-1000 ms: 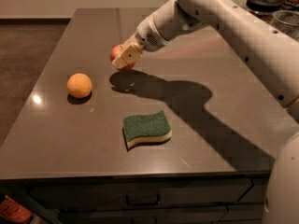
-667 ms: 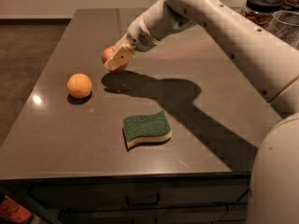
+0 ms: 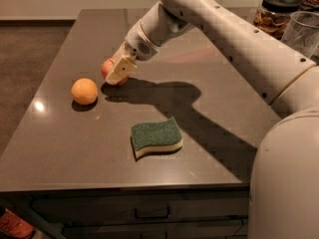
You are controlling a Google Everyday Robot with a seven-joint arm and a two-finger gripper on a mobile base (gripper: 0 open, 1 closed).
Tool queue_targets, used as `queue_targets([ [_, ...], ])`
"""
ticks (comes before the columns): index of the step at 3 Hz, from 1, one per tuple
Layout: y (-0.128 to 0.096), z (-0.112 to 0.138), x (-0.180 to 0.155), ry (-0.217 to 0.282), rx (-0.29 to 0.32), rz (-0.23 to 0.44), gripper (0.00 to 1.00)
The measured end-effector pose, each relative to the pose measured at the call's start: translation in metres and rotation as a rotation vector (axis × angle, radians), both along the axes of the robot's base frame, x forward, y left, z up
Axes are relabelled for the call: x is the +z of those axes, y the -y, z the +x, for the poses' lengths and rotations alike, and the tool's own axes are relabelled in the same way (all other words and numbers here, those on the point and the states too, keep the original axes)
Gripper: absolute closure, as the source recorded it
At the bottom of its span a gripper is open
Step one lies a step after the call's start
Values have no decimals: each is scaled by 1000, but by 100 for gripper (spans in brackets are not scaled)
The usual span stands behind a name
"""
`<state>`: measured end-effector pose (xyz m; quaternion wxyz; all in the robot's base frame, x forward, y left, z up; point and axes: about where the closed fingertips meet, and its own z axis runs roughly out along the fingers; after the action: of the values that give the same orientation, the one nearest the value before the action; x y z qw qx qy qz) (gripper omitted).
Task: Move apple near orange
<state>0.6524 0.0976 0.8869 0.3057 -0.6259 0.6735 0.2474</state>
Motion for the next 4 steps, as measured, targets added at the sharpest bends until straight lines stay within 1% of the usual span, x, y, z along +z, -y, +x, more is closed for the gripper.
queue_targets([
  [1,-7,-8,-10,-10,55,-26,82],
  [2,-14,-16,-15,-22,104,-34,59],
  [4,-18,-18,-19,-29,118,-35,13],
])
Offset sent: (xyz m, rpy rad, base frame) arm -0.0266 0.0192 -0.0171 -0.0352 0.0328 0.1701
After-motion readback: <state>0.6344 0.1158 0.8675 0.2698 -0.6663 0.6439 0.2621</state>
